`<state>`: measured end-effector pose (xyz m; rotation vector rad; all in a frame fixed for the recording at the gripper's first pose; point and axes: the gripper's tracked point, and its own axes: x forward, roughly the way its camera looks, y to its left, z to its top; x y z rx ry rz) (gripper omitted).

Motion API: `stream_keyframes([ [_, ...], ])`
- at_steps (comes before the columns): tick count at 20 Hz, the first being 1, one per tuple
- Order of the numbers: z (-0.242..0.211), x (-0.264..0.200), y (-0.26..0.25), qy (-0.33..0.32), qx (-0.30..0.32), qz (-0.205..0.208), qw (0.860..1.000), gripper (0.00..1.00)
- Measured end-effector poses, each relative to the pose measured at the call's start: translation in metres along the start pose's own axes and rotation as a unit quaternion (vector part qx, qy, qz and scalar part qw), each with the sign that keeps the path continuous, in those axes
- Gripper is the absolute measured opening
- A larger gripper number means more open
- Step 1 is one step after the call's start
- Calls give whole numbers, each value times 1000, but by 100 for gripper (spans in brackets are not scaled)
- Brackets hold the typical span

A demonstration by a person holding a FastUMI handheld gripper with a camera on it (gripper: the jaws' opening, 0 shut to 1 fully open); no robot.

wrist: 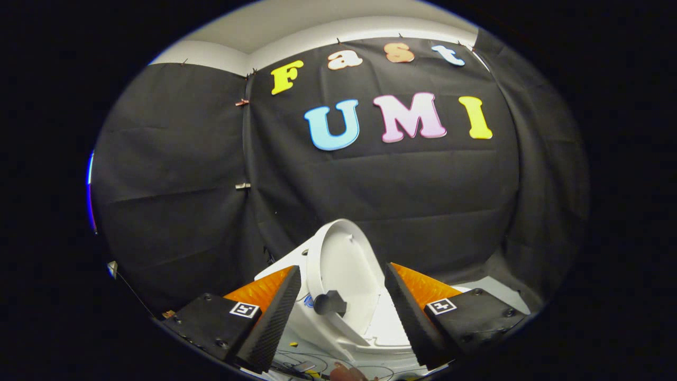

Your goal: Open the toilet lid.

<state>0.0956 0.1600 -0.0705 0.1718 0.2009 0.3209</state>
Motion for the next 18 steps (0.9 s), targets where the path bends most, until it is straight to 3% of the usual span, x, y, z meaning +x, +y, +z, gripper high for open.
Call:
stream_keyframes([
  [6,80,-61,-37,-84,-29,-44,995,99],
  [18,118,-133,-67,-115,-50,-79,989,99],
])
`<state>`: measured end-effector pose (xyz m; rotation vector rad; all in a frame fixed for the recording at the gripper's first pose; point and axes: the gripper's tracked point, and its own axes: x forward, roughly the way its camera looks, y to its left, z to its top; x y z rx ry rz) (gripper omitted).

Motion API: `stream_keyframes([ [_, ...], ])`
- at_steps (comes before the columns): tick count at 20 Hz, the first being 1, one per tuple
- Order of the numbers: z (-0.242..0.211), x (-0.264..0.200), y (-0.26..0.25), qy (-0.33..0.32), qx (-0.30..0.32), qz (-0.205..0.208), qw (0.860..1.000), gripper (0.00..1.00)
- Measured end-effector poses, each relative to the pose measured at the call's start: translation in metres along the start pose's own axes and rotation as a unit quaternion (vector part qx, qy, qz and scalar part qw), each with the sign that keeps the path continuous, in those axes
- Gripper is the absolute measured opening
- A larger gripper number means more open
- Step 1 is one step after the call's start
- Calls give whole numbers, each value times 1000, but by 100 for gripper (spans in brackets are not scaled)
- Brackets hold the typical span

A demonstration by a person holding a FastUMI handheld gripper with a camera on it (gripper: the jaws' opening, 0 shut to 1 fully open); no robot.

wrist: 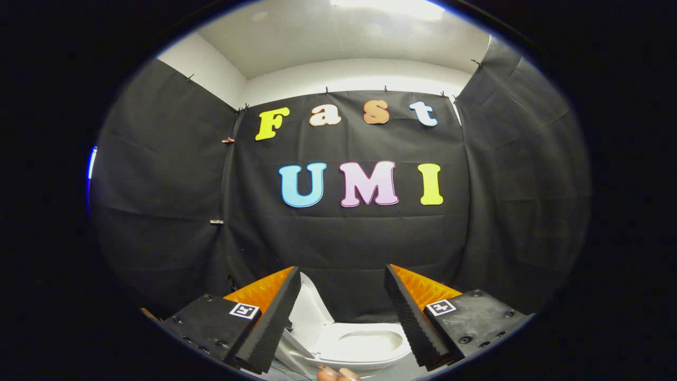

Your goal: Open the toilet lid.

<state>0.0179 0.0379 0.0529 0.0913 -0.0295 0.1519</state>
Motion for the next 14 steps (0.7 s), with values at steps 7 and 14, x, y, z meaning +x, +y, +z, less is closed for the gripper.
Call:
stream_keyframes([
  [7,7,-18,-5,-4,6,-2,1000,99],
  [14,13,-20,-2,-13,3,1,1000,98],
])
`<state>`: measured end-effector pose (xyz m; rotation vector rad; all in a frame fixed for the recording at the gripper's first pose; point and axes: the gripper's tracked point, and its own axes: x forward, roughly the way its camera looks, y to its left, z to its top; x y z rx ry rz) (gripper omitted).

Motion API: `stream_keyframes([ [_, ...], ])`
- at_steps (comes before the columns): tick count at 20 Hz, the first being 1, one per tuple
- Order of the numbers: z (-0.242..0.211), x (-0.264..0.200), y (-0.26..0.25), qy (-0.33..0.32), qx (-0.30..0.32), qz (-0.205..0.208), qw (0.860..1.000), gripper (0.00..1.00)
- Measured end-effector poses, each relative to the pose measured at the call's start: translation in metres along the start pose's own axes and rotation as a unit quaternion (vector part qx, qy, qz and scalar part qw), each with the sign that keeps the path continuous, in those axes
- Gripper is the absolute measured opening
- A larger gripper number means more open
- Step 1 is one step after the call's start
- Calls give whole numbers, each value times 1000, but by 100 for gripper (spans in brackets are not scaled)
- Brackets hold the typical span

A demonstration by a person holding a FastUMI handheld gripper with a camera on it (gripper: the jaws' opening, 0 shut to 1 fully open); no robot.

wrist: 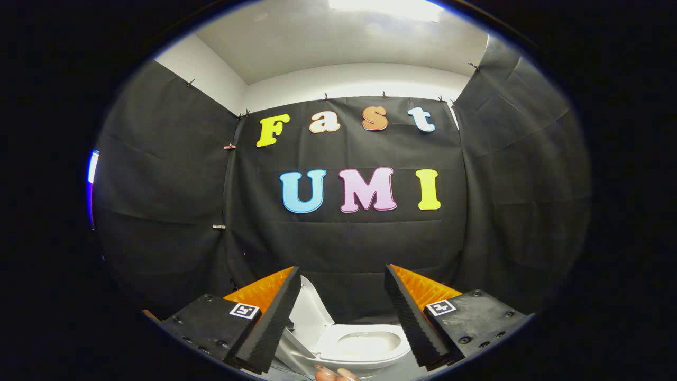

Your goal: Open the toilet lid.

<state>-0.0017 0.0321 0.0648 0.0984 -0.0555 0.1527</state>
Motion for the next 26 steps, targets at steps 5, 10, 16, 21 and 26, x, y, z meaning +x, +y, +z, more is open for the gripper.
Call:
stream_keyframes([
  [5,-1,-2,0,1,-1,-2,1000,98],
  [10,-2,-1,-2,3,-4,-3,1000,99],
  [16,0,-2,1,-2,-5,0,1000,99],
  [21,-3,-1,1,1,-3,0,1000,99],
  [26,-5,-1,0,3,-2,-2,1000,99],
])
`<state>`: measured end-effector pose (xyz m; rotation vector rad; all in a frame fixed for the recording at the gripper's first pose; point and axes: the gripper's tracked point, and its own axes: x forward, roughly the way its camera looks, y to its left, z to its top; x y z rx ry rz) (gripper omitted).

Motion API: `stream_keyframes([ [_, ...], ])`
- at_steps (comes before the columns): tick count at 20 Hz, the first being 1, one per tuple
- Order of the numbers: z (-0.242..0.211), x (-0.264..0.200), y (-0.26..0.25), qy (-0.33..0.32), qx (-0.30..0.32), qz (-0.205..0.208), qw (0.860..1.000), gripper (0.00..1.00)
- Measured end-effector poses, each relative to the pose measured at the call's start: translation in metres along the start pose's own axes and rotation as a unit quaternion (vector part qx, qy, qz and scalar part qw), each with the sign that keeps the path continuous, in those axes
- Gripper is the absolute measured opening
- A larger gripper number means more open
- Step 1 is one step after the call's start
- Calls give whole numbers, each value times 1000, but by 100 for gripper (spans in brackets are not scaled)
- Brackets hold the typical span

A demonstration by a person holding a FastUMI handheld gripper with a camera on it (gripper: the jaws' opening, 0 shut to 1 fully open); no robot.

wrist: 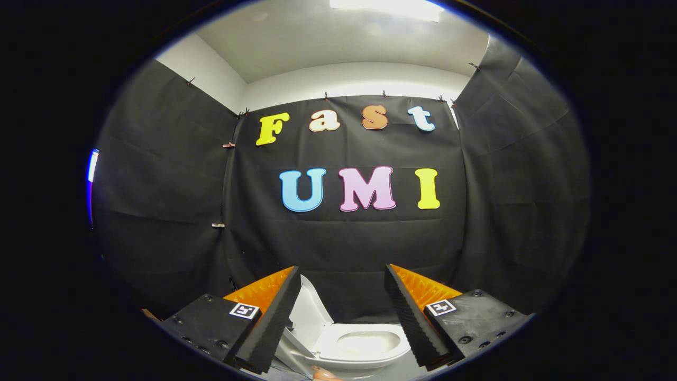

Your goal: Open the toilet lid.

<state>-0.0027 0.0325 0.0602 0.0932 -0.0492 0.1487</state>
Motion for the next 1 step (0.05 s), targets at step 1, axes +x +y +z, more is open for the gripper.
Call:
stream_keyframes([
  [1,0,0,0,0,0,0,1000,99],
])
